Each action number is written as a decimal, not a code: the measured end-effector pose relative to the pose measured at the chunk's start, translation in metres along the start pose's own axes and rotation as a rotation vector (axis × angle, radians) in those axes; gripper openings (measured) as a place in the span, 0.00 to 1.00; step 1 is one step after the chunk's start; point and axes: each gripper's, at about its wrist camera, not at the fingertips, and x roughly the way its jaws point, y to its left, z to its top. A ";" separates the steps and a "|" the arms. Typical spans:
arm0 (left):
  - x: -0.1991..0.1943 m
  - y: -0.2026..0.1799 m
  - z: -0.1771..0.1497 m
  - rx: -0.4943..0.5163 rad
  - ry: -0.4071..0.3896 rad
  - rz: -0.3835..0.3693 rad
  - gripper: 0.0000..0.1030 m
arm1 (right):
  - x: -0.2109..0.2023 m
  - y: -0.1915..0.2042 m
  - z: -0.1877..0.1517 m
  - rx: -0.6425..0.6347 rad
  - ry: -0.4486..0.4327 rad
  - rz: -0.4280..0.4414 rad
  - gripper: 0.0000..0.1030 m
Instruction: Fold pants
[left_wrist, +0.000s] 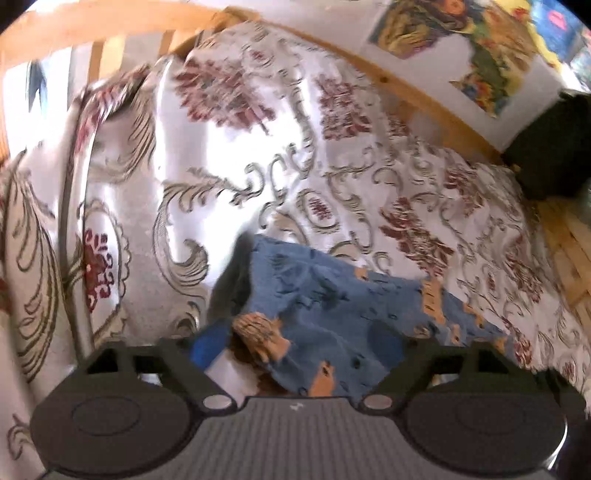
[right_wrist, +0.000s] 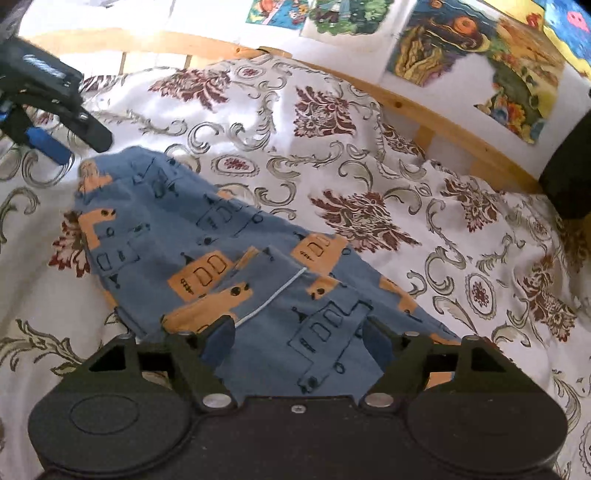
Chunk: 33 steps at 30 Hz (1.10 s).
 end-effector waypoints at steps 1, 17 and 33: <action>0.005 0.004 0.000 -0.029 0.014 0.004 0.64 | 0.001 0.002 -0.001 -0.005 -0.005 0.007 0.77; 0.016 -0.035 -0.030 0.184 -0.132 0.128 0.10 | 0.020 0.003 -0.011 0.069 -0.014 0.044 0.80; 0.017 -0.080 -0.055 0.510 -0.249 0.266 0.10 | 0.024 0.000 -0.013 0.093 -0.012 0.061 0.82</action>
